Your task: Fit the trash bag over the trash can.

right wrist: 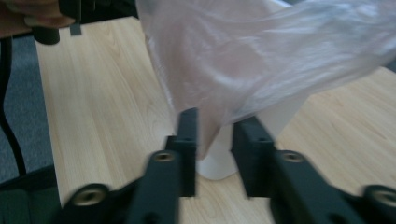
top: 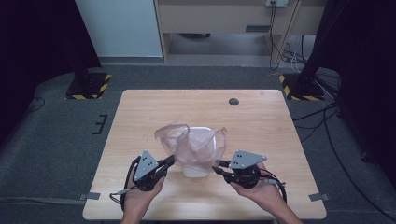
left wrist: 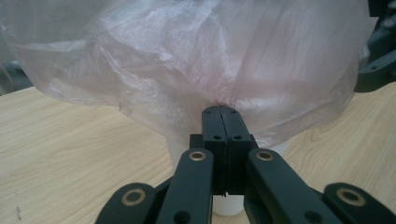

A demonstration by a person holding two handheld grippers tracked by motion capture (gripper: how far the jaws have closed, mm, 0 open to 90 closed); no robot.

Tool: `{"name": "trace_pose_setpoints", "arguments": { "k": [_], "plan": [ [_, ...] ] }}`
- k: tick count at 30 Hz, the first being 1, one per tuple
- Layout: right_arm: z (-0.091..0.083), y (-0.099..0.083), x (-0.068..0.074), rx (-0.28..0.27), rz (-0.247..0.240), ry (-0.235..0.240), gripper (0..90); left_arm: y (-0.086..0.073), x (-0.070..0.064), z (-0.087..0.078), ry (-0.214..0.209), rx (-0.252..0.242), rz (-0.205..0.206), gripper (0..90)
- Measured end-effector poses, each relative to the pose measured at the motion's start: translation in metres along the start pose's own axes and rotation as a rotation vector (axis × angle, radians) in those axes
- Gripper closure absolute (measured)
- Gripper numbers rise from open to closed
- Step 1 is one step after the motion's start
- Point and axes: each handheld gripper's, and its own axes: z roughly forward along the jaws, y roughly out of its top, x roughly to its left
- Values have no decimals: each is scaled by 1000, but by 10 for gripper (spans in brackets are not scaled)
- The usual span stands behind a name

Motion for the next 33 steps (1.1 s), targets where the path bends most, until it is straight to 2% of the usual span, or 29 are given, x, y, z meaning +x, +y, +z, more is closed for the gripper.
{"name": "trace_pose_setpoints", "arguments": {
  "k": [2,5,10,13,18,25,27,33],
  "plan": [
    [-3,0,-3,-12,17,-15,508,0,0,0,1,0,0,900],
    [-9,1,-11,-30,41,-34,414,1,0,-1,6,-1,7,900],
    [-18,9,-23,-90,100,-6,360,2,-1,-1,8,-5,9,900],
    [-19,18,-27,-103,107,7,356,3,-1,-2,11,-6,11,900],
    [-22,31,-33,-120,103,-14,369,5,-3,-3,10,-12,19,900],
    [-30,34,-44,-145,137,-68,360,8,-4,-5,7,-14,11,900],
    [-32,35,-46,-154,144,-71,378,8,-4,-5,7,-14,15,900],
    [-31,47,-39,-158,120,-18,505,10,-7,-4,8,-12,20,900]
  ]
}}
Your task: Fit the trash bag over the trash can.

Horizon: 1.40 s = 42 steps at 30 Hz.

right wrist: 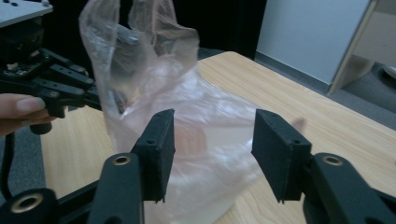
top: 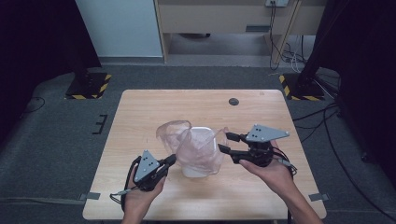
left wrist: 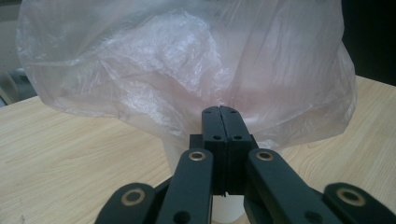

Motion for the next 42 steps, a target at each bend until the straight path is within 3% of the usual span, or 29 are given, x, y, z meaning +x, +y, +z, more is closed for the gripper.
{"name": "trace_pose_setpoints", "arguments": {
  "k": [8,16,25,31,42],
  "plan": [
    [26,4,14,49,-6,87,536,1,-2,0,-1,0,11,900],
    [42,4,13,71,40,132,574,1,-2,1,0,-1,14,900],
    [50,3,12,96,34,130,884,1,-2,1,-1,-2,11,897],
    [49,6,4,94,28,76,900,-1,-1,0,-1,-1,5,894],
    [46,12,-28,122,23,-72,900,-2,-1,1,-9,6,4,900]
  ]
}}
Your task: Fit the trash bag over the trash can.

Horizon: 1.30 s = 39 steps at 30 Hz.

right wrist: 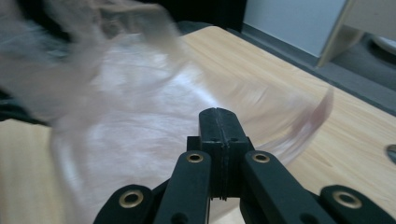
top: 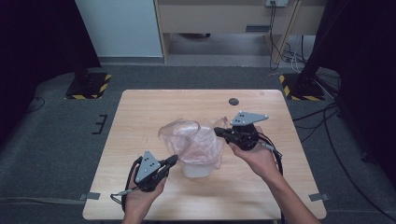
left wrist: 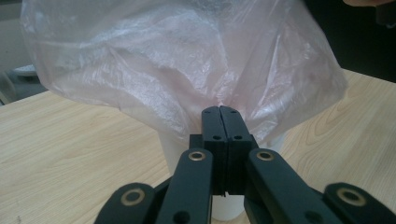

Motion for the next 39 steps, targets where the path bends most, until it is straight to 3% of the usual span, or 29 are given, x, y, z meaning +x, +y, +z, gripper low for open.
{"name": "trace_pose_setpoints", "arguments": {
  "k": [4,12,17,19,24,34,39],
  "plan": [
    [1,3,-9,12,9,-32,900,-1,1,0,-1,3,-4,900],
    [1,3,-3,4,13,13,889,0,0,0,-2,2,-3,900],
    [3,6,4,-17,20,51,714,0,-1,0,-2,1,-1,900],
    [5,6,7,-14,27,72,607,0,-1,0,-2,2,-1,900],
    [8,2,12,13,33,111,446,1,-1,0,-3,1,2,900],
    [12,-6,9,62,55,133,407,1,-1,0,-2,3,4,900],
    [15,-10,11,83,43,136,459,1,-1,0,-3,3,6,900]
  ]
}}
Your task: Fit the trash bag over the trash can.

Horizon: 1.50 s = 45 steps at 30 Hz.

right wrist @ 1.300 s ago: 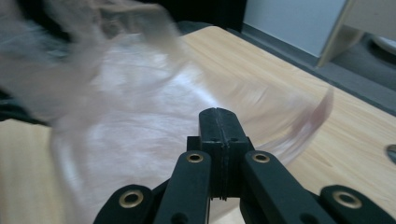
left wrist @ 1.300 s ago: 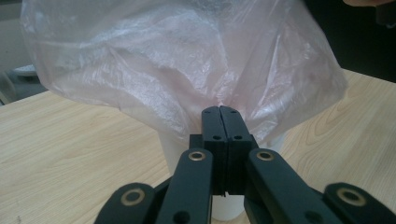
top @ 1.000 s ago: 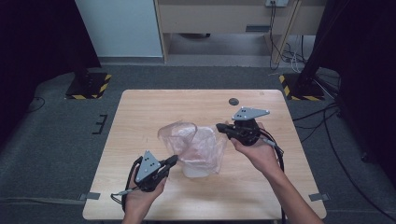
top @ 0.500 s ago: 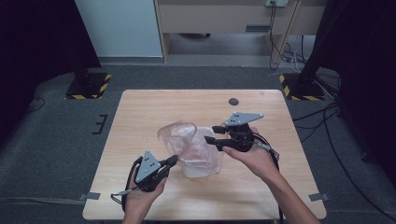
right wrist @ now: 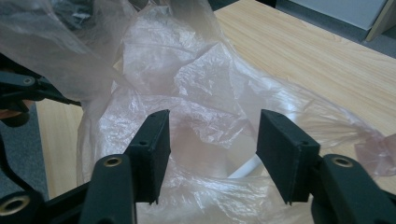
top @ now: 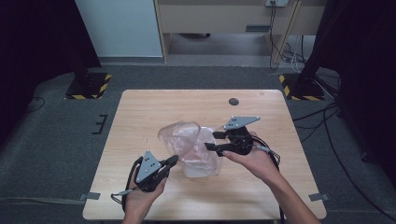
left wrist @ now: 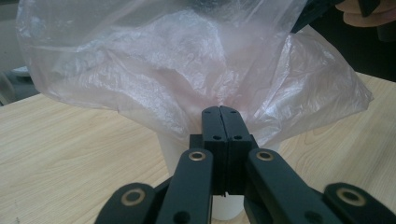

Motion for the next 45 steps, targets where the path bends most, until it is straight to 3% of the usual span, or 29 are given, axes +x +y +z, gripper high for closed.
{"name": "trace_pose_setpoints", "arguments": {
  "k": [7,14,21,27,28,29,37,45],
  "plan": [
    [4,-1,3,10,-16,-6,623,0,0,0,0,0,1,900],
    [4,0,5,8,-41,9,900,0,1,-1,1,-1,0,900],
    [-2,8,0,-14,-38,-20,900,0,2,-2,2,1,-9,900],
    [-4,8,-3,-31,-18,-10,900,1,2,-1,0,0,-5,900],
    [-5,8,-3,-34,-15,-6,895,1,1,-2,0,0,-4,900],
    [-4,9,-3,-45,-7,-3,795,1,1,-2,1,0,-4,900],
    [4,11,-3,-61,26,-2,410,1,1,-2,1,2,1,900],
    [11,9,6,-60,-17,55,298,1,1,-1,2,3,3,900]
  ]
}}
